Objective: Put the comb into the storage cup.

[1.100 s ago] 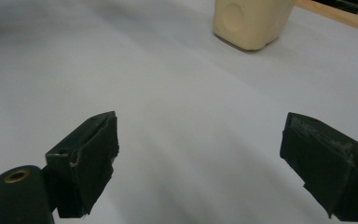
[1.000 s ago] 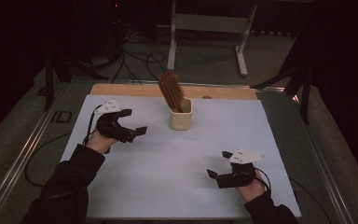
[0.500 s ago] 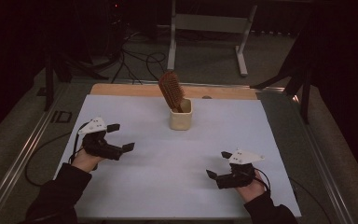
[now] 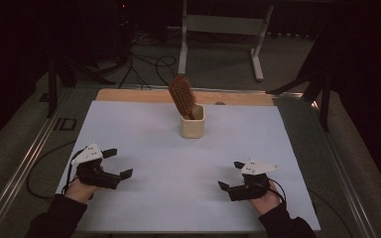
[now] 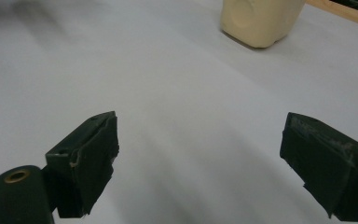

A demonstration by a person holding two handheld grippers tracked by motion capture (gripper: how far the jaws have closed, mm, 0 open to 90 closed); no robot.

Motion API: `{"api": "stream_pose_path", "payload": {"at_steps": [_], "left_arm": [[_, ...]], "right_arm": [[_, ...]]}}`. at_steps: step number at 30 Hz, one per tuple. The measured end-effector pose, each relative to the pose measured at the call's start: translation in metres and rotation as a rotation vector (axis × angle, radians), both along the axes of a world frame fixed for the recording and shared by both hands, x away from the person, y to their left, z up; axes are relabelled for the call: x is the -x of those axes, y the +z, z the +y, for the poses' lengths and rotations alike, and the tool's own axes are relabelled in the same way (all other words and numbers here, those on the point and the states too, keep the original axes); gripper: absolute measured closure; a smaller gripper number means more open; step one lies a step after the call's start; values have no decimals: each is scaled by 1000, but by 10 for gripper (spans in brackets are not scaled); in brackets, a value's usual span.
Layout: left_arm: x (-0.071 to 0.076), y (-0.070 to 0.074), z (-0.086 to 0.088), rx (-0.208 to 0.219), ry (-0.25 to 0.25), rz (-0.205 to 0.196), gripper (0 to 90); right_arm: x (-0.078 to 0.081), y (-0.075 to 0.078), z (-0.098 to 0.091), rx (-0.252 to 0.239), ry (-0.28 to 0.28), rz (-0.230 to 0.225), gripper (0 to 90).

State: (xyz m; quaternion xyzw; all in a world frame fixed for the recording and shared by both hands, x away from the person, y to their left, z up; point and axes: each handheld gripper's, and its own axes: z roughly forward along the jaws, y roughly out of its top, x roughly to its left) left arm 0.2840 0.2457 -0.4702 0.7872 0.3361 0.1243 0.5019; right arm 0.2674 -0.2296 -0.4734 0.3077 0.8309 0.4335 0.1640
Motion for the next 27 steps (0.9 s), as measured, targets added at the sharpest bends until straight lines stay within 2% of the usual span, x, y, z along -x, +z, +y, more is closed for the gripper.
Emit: {"api": "stream_pose_path", "payload": {"at_steps": [15, 24, 27], "left_arm": [[27, -21, 19, -20, 42, 14, 0], [38, -31, 29, 9, 56, 34, 0], [43, -37, 31, -32, 74, 30, 0]], "right_arm": [[0, 0, 0, -7, 7, -1, 112], [0, 0, -1, -14, 9, 0, 112], [0, 0, 0, -14, 16, 1, 112]]}}
